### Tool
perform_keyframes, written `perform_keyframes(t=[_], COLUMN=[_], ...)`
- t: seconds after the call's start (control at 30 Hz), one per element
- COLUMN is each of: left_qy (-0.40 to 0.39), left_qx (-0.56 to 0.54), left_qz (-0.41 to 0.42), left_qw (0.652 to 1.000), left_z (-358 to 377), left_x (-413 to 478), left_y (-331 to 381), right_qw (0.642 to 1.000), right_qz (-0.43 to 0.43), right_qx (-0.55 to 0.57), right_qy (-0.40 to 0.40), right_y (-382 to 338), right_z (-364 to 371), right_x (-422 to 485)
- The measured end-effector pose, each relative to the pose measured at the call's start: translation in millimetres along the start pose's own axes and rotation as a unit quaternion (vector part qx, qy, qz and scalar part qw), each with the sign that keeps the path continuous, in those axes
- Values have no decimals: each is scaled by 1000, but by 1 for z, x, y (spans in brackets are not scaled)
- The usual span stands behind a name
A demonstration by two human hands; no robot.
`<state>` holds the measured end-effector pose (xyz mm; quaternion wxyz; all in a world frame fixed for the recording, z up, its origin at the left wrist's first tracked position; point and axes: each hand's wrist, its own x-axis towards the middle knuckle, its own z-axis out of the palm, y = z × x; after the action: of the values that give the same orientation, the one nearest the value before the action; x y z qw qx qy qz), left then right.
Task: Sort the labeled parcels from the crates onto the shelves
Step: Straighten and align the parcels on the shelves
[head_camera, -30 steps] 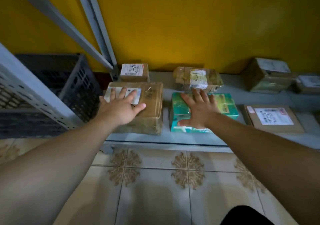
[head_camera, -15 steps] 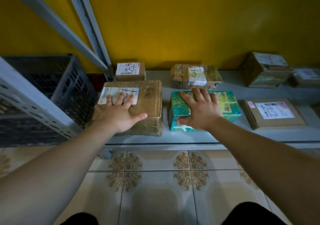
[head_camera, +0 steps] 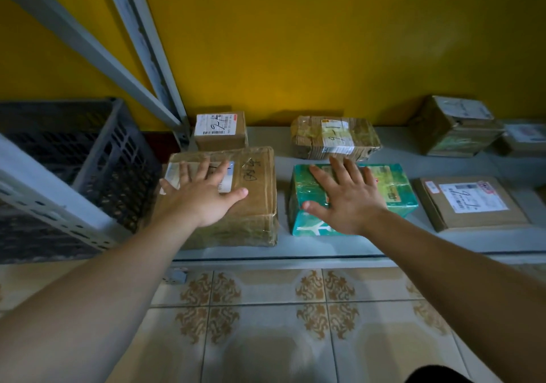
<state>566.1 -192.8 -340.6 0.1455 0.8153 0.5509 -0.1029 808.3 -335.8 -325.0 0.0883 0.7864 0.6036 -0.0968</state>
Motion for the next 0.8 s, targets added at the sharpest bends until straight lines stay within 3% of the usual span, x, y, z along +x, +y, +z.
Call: perform_keyframes(t=[0.23, 0.5, 0.8], left_qy=[8, 10, 31], left_qx=[6, -8, -25], left_qz=[10, 6, 17], left_qw=[1000, 1000, 999], left_z=[-1, 3, 8], left_x=[-1, 3, 5], left_y=[-1, -3, -8], right_qw=[999, 987, 984], right_qz=[19, -21, -104], right_qx=[27, 144, 144], right_qy=[34, 63, 15], right_y=[-8, -50, -97], right_z=[-21, -58, -65], right_x=[10, 100, 191])
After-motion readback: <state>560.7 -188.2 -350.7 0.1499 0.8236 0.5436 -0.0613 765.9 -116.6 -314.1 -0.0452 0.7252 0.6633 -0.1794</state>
